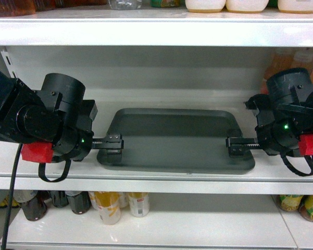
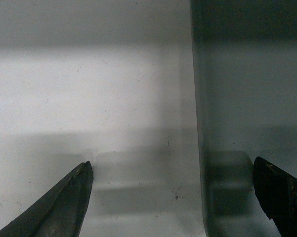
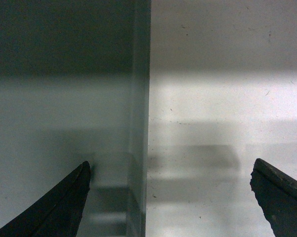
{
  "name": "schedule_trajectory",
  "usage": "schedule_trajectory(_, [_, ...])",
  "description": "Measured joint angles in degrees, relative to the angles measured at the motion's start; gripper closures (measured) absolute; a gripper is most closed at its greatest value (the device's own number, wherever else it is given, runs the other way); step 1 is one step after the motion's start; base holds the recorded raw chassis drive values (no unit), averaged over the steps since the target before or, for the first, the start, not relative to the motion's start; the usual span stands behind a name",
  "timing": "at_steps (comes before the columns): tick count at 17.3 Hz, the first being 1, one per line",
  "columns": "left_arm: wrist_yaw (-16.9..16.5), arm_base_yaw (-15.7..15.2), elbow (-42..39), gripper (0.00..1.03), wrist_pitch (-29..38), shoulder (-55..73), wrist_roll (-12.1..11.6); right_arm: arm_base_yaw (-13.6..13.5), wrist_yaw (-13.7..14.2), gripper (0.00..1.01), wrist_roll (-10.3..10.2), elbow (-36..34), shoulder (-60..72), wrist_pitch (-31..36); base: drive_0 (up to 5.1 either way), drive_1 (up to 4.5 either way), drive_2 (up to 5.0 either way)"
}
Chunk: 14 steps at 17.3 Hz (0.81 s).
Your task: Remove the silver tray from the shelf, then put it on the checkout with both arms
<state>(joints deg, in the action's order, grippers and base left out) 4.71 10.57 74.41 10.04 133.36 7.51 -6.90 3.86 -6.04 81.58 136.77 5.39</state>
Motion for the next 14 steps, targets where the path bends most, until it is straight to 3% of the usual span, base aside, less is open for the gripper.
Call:
schedule_trajectory(2, [-0.68, 0.0, 1.11, 0.06, -1.22, 0.61, 1.84, -0.31, -0.59, 0.23, 0.07, 0.15, 0.02, -0.72, 0.0, 0.0, 0.0])
schedule_trajectory(6, [-1.31, -0.66, 1.95, 0.36, -1.88, 1.16, 2.91, -0.63, -1.11, 0.54, 0.72, 0.22, 0.02, -1.42, 0.0, 0.0, 0.0])
schedule_trajectory(9, [-4.81, -0.48, 1.92, 0.71, -2.34, 1.16, 2.78, -0.59, -1.18, 0.9, 1.14, 0.2, 0.02, -1.14, 0.0, 0.0, 0.0])
schedule_trajectory(10, [-5.35, -0.17, 1.92, 0.8, -2.36, 1.14, 2.82, -0.57, -1.14, 0.97, 0.79, 0.02, 0.02, -0.81, 0.0, 0.0, 0.0])
schedule_trajectory(12, [-5.42, 0.07, 1.73, 0.99, -2.32, 0.83, 3.63, -0.52, -1.88, 0.98, -0.15, -0.61, 0.02, 0.15, 0.0, 0.0, 0.0])
schedule_trajectory(14, [-6.47, -0.2, 1.07, 1.0, -1.31, 0.72, 4.79, -0.2, -2.05, 0.98, -0.61, -1.51, -0.17, 1.29, 0.0, 0.0, 0.0])
